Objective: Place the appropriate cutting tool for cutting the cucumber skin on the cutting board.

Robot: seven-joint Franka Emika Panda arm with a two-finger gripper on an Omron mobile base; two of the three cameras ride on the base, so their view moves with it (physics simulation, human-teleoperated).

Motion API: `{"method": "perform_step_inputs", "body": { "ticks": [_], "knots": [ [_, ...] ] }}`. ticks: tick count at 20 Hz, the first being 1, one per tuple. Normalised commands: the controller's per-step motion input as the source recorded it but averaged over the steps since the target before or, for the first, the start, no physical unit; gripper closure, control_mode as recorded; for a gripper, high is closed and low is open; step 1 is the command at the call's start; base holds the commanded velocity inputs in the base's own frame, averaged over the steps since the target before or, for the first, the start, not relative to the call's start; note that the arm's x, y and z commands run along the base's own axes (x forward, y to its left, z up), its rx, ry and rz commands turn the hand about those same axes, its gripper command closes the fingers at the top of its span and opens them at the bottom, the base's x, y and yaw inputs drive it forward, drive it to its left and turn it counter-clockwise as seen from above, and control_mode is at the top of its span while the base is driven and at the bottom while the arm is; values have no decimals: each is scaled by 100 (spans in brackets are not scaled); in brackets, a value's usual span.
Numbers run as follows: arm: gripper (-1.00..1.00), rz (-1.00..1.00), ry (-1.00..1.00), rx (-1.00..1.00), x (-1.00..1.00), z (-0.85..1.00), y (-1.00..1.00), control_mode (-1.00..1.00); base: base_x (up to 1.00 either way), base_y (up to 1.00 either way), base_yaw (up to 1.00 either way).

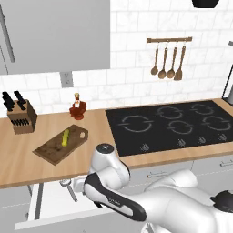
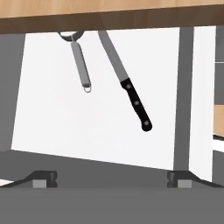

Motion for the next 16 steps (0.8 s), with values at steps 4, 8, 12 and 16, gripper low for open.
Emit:
{"method": "perform_step_inputs", "body": {
  "ticks": [4,8,12,16],
  "knots": [
    [-100,0,2,0,0,0,2,-100,0,0,0],
    [-100,0,4,0,11,-2,6,-100,0,0,0],
    [-100,0,10,0,38,-8,17,-100,0,0,0],
    [-100,0,8,0,34,-12,15,-100,0,0,0]
  ]
}}
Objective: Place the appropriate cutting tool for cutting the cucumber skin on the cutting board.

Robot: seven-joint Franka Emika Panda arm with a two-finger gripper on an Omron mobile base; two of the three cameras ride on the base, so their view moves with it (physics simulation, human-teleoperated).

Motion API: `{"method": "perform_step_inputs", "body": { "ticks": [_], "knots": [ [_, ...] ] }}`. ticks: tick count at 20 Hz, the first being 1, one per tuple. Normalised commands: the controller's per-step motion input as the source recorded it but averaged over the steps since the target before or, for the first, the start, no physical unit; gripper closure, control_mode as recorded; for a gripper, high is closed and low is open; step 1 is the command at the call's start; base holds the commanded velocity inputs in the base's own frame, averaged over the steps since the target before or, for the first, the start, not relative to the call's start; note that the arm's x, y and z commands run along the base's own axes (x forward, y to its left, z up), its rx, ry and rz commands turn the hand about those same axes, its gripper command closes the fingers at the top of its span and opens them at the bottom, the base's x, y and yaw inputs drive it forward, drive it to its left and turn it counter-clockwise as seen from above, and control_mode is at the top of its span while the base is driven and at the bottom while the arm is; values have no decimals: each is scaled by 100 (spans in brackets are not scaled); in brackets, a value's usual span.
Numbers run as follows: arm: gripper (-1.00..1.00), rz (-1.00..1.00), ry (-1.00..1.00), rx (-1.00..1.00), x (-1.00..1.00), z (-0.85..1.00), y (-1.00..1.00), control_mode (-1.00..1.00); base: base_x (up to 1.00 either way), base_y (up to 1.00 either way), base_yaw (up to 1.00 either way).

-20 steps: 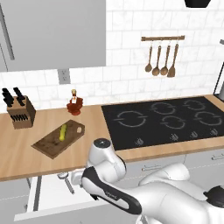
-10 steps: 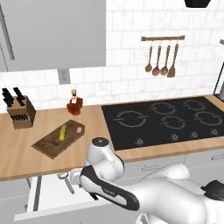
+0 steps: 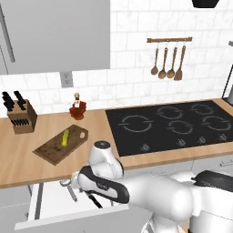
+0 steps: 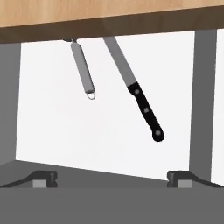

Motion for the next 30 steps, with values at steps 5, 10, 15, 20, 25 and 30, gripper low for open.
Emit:
{"method": "perform_step_inputs", "body": {
  "ticks": [5,10,15,20,25,30],
  "knots": [
    [-100,0,4,0,28,-7,12,-100,0,0,0],
    [-100,0,0,0,0,-2,0,-100,0,0,0],
    [-100,1,0,0,-3,-1,9,-100,0,0,0],
    [-100,0,-5,-1,0,-1,29,-100,0,0,0],
    [-100,0,0,0,0,-6,10,-100,0,0,0],
    [-100,0,0,0,-1,0,0,-100,0,0,0]
  ]
}}
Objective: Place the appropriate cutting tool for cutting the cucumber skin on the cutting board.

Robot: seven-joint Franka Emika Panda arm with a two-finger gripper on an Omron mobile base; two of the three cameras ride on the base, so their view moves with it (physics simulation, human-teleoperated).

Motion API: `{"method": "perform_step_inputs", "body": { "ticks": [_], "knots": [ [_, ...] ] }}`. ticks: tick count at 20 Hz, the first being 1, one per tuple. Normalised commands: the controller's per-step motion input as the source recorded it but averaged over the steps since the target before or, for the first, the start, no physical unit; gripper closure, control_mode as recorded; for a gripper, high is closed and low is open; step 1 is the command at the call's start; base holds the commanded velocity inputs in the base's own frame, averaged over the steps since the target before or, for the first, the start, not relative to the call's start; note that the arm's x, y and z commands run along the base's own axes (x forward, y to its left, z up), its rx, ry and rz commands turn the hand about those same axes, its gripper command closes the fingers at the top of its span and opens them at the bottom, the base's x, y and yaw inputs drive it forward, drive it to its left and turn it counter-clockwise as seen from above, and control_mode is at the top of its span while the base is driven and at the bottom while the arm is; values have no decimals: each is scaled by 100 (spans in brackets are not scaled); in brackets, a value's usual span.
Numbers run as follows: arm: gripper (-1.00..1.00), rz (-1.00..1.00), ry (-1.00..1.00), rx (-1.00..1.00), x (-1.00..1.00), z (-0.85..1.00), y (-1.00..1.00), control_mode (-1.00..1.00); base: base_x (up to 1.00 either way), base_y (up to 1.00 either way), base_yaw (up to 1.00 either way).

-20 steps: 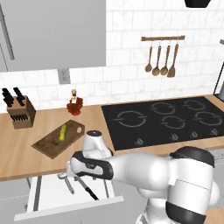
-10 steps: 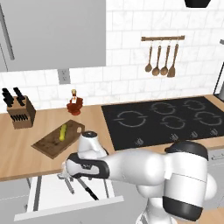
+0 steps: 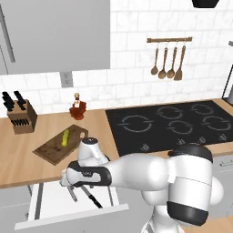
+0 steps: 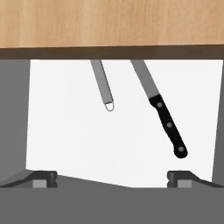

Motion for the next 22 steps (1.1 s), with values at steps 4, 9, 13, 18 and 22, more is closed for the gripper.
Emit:
{"method": "perform_step_inputs", "body": {
  "ticks": [4,9,13,18,22],
  "knots": [
    [-100,0,-1,0,-1,0,0,-100,0,0,0],
    [-100,0,-23,0,-2,0,0,-100,0,0,0],
    [-100,0,-34,0,-5,0,0,-100,0,0,0],
    [-100,0,-24,0,0,0,0,-100,0,0,0],
    [-100,0,0,0,0,0,0,-100,0,0,0]
  ]
}}
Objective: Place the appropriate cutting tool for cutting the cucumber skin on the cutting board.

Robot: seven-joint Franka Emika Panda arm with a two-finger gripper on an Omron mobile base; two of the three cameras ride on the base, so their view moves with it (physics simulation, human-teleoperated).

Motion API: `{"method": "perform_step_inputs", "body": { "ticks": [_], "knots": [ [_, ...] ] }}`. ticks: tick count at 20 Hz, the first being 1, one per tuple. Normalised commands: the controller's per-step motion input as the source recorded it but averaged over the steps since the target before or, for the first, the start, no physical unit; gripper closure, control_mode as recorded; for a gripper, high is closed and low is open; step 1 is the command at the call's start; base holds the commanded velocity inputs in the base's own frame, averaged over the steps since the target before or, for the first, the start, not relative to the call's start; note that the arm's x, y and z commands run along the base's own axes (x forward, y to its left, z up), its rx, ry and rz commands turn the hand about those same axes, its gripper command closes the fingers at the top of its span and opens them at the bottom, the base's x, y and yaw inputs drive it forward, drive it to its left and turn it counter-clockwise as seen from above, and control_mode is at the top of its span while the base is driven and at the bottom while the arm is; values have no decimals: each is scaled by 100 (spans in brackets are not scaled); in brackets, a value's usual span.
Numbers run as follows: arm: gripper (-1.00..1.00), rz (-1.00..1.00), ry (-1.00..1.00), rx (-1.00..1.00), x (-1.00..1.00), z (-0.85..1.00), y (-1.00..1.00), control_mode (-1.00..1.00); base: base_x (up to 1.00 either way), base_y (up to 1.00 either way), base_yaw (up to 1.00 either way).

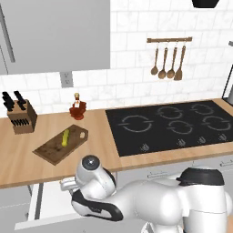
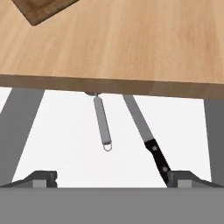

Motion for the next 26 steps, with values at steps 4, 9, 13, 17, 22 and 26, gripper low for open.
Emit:
{"method": "perform_step_inputs", "body": {
  "ticks": [4,9,13,17,22,26],
  "knots": [
    [-100,0,0,0,0,-5,4,-100,0,0,0],
    [-100,0,0,-1,0,-27,12,-100,0,0,0],
    [-100,0,0,-1,5,-36,11,-100,0,0,0],
    [-100,0,0,0,3,-10,2,-100,0,0,0],
    [-100,0,0,0,7,0,0,-100,0,0,0],
    [-100,0,0,0,27,0,7,-100,0,0,0]
  ]
}}
